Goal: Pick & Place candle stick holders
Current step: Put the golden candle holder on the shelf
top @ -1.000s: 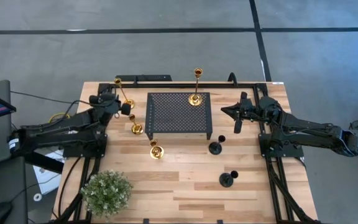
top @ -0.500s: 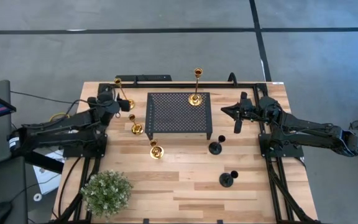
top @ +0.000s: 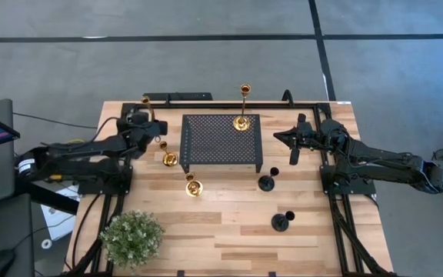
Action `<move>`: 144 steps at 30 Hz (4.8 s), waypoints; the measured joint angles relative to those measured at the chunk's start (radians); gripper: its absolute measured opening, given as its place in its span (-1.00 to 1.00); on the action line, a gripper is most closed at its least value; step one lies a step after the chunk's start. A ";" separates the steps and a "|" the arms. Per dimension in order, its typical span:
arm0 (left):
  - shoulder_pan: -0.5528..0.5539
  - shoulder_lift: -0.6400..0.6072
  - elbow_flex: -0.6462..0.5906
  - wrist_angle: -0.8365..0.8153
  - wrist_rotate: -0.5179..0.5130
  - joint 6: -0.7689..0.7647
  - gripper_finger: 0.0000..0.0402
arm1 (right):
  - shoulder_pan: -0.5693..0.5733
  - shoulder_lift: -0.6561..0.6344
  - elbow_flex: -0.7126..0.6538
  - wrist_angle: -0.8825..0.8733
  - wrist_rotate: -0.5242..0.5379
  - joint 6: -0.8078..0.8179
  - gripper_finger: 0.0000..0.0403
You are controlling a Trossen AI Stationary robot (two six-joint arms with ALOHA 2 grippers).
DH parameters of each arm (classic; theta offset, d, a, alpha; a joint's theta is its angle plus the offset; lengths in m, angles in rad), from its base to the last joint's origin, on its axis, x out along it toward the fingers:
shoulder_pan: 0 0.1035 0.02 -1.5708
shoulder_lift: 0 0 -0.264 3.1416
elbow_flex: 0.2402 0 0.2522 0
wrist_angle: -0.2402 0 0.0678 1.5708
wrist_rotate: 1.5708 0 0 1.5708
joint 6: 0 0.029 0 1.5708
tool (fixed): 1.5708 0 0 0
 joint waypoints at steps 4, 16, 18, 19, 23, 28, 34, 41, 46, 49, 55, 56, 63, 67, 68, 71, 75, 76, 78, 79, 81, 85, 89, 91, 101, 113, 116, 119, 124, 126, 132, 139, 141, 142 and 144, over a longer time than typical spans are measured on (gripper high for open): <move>0.036 0.049 0.000 0.043 0.000 0.000 0.20 | 0.000 0.000 0.000 0.000 0.002 0.000 -1.00; 0.082 0.077 0.000 0.118 0.037 0.000 0.20 | 0.000 0.000 0.000 -0.003 0.022 0.000 -1.00; 0.082 0.077 0.000 0.136 0.037 0.007 0.20 | 0.000 0.000 0.000 -0.003 0.022 0.000 -1.00; 0.082 0.077 0.000 0.148 0.037 0.018 0.20 | 0.000 0.000 0.000 -0.003 0.022 0.000 -1.00; 0.082 0.076 0.000 0.196 0.079 0.023 0.20 | 0.000 0.000 0.000 -0.003 0.022 0.000 -1.00; 0.082 0.076 0.000 0.231 0.134 0.027 0.20 | 0.000 0.000 0.000 -0.003 0.022 0.000 -1.00; 0.083 0.076 0.000 0.241 0.132 0.057 0.16 | 0.000 0.000 0.000 -0.003 0.022 0.000 -1.00; 0.097 0.077 0.000 0.250 0.097 0.058 0.00 | 0.000 0.000 0.000 -0.003 0.022 0.000 -1.00; 0.131 0.076 0.000 0.258 0.129 0.058 -0.14 | 0.000 0.000 0.000 -0.003 0.022 0.000 -1.00; 0.150 0.078 0.000 0.263 0.156 0.058 -0.26 | 0.000 0.000 0.000 -0.004 0.022 0.000 -1.00; 0.168 0.079 0.000 0.268 0.176 0.079 -0.49 | 0.000 0.000 0.000 -0.004 0.022 0.000 -1.00; 0.168 0.079 0.000 0.269 0.176 0.093 -0.53 | 0.000 0.000 0.000 -0.004 0.022 0.000 -1.00; 0.167 0.079 0.000 0.274 0.229 0.161 -0.83 | 0.000 0.000 0.000 -0.004 0.022 0.000 -1.00; 0.166 0.074 0.001 0.283 0.260 0.219 -0.95 | 0.000 0.000 0.000 -0.004 0.022 0.000 -1.00; 0.166 0.071 0.001 0.285 0.269 0.234 -0.94 | 0.000 0.000 0.000 -0.004 0.022 0.000 -1.00; 0.166 0.051 0.001 0.281 0.273 0.290 -0.93 | 0.000 0.000 0.000 -0.004 0.022 0.000 -1.00; 0.166 -0.014 0.001 0.284 0.299 0.349 -0.95 | 0.000 0.000 0.000 -0.004 0.022 0.000 -1.00; 0.167 -0.038 0.001 0.283 0.322 0.355 -0.94 | 0.000 0.000 0.000 -0.004 0.022 0.000 -1.00; 0.167 -0.090 0.001 0.284 0.373 0.365 -0.94 | 0.000 0.000 0.000 -0.004 0.022 0.000 -1.00; 0.167 -0.118 0.002 0.285 0.408 0.365 -0.95 | 0.000 0.000 0.000 -0.004 0.022 0.000 -1.00; 0.166 -0.169 0.009 0.278 0.490 0.369 -0.95 | 0.000 0.000 0.000 -0.004 0.022 0.000 -1.00; 0.166 -0.245 0.061 0.263 0.546 0.438 -0.95 | 0.000 0.000 0.000 -0.004 0.022 0.000 -1.00; 0.164 -0.272 0.153 0.178 0.549 0.476 -0.95 | 0.000 0.000 0.000 -0.004 0.022 0.000 -1.00; 0.160 -0.271 0.208 0.140 0.579 0.477 -0.95 | 0.000 0.000 0.000 -0.004 0.022 0.000 -1.00; 0.113 -0.144 0.420 0.052 0.819 0.495 -0.95 | 0.000 0.000 0.000 -0.004 0.022 -0.016 -1.00; 0.049 0.088 0.531 0.055 0.927 0.468 -0.95 | 0.000 0.000 0.000 -0.017 0.022 -0.016 -1.00; 0.028 0.129 0.560 0.058 0.955 0.465 -0.95 | 0.000 0.000 0.000 -0.018 0.022 -0.016 -1.00; 0.008 0.163 0.583 0.065 0.977 0.458 -0.95 | 0.000 0.000 0.000 -0.018 0.022 -0.016 -1.00; -0.018 0.212 0.597 0.071 0.981 0.457 -0.95 | 0.000 0.000 0.000 -0.018 0.022 -0.016 -1.00; -0.020 0.223 0.598 0.084 0.983 0.457 -0.95 | 0.000 0.000 0.000 -0.019 0.022 -0.016 -1.00; -0.019 0.237 0.598 0.113 1.033 0.456 -0.95 | 0.000 0.000 0.000 -0.019 0.022 -0.016 -1.00; -0.018 0.237 0.598 0.112 1.031 0.456 -0.95 | 0.000 0.000 0.000 -0.019 0.022 -0.016 -1.00; -0.019 0.237 0.598 0.111 1.032 0.456 -0.95 | 0.000 0.000 0.000 -0.019 0.022 -0.016 -1.00; -0.019 0.238 0.598 0.111 1.032 0.456 -0.95 | 0.000 0.000 0.000 -0.019 0.022 -0.016 -1.00; -0.019 0.245 0.598 0.112 1.032 0.456 -0.95 | 0.000 0.000 0.000 -0.019 0.022 -0.016 -1.00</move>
